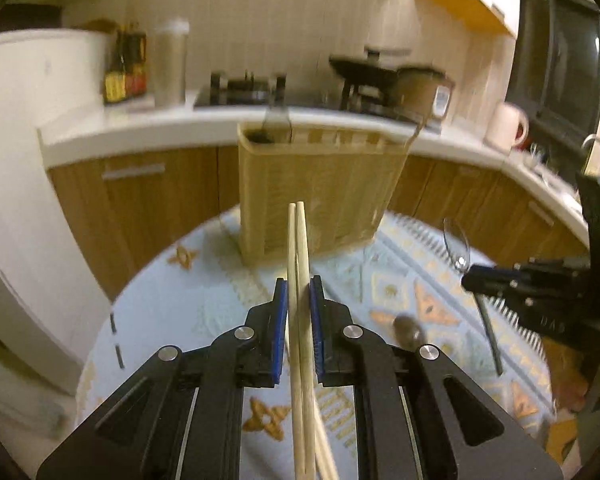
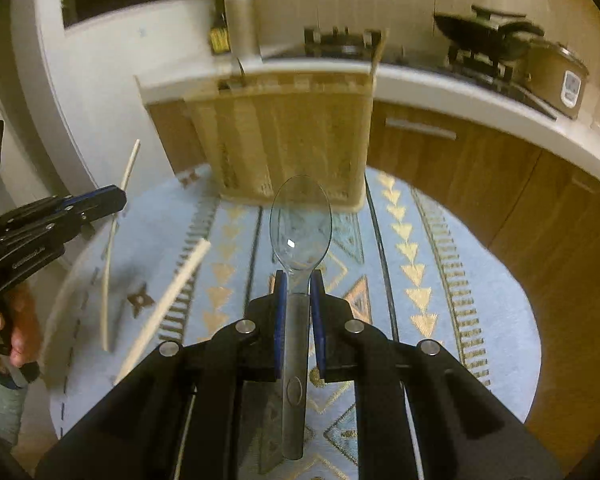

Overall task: Organize utensils
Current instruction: 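Close the left tool on the chopsticks while the right tool grips the clear spoon, then lift both over the tan basket and open both tools to drop chopsticks and spoon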

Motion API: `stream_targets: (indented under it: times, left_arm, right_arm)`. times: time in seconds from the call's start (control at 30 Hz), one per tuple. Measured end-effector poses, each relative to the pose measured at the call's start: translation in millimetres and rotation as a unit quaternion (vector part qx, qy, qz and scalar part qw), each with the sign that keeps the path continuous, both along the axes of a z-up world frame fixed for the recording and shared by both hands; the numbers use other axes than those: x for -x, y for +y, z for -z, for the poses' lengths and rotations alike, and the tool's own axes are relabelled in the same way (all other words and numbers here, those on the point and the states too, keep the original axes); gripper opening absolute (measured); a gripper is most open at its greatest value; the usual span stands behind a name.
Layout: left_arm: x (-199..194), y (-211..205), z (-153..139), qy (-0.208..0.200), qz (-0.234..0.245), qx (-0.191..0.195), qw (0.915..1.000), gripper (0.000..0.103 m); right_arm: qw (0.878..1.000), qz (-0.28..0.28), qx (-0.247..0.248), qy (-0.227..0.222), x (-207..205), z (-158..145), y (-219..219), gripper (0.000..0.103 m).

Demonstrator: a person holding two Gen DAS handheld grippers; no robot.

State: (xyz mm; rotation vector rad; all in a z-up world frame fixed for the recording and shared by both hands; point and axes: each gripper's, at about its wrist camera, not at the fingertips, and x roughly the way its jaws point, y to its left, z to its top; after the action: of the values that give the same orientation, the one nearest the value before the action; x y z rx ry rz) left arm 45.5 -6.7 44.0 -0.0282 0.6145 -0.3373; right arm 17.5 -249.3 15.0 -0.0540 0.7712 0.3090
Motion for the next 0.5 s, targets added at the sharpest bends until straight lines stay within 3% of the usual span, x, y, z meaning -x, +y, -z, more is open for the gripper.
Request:
stream_targets:
  times: [0.17, 0.27, 0.5]
  left_arm:
    - [7, -7, -24, -0.044, -0.008, 0.016, 0.9989, 0.009]
    - [10, -9, -44, -0.09, -0.018, 0.022, 0.9955, 0.009]
    - [6, -15, -96, -0.191, -0.035, 0.063, 0.979, 0.009]
  right_arm:
    - [0.999, 0.001, -0.023, -0.023, 2, -24, 0, 0.01]
    - [0.998, -0.004, -0.045, -0.046, 4, -41, -1, 0.01]
    - [0.986, -0.004, -0.098, -0.137, -6, -94, -1, 0.01]
